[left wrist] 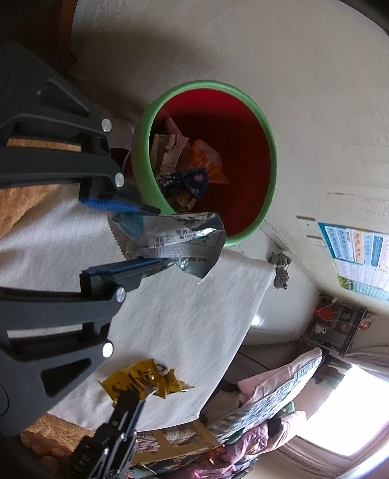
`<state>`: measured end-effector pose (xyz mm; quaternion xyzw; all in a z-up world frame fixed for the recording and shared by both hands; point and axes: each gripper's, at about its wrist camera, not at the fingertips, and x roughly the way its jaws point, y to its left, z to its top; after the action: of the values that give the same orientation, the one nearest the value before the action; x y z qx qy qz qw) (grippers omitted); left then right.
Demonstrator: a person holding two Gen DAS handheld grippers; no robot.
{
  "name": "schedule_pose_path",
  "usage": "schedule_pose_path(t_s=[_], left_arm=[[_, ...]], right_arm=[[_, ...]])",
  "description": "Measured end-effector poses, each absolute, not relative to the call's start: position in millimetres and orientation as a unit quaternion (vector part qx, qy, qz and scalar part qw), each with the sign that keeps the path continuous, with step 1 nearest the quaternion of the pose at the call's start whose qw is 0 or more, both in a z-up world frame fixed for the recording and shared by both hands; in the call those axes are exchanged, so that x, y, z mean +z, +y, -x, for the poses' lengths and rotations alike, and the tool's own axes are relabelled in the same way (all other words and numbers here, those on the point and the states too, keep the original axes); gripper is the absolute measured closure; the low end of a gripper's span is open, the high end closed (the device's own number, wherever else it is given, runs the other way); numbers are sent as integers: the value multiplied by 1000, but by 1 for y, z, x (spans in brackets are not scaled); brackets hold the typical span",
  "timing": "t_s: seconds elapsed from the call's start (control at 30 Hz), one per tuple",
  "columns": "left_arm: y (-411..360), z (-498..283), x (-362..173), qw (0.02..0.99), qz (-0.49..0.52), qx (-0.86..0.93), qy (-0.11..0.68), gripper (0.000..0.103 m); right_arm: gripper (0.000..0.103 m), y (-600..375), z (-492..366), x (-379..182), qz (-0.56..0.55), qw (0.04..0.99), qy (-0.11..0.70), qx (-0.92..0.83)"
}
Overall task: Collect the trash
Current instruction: 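Carry both wrappers over the red bin and open both grippers to drop them, then grasp the dark brown box with the left gripper while the right gripper grasps a gold wrapper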
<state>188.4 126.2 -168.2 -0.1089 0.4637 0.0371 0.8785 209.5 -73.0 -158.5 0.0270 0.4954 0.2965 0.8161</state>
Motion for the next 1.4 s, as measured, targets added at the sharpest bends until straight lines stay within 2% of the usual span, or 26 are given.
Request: schedule_pose_path(t_s=[0.5,1.23,1.3,1.33,1.37,1.4], left_arm=[[182,-190,-166,881,154,79,440,76],[234,-212,-189,867,183,118,449,76],[236,-211,-190,865,186,120,451,68],[238,-211,-191,865,189,124,448,56],[238,-210,-190,866,192,126,444,52],[237,-210,-190,867,193,128,442,51]], right_arm=[[88,19,-243,-131,25,821,455,345],[87,98,-272,-162,47,791,480,377],[85,101,-273,-159,43,794,474,378],[78,102,-274,-158,42,795,472,380],[71,103,-275,-158,40,795,471,381],[68,103,-276,-157,36,796,469,382]])
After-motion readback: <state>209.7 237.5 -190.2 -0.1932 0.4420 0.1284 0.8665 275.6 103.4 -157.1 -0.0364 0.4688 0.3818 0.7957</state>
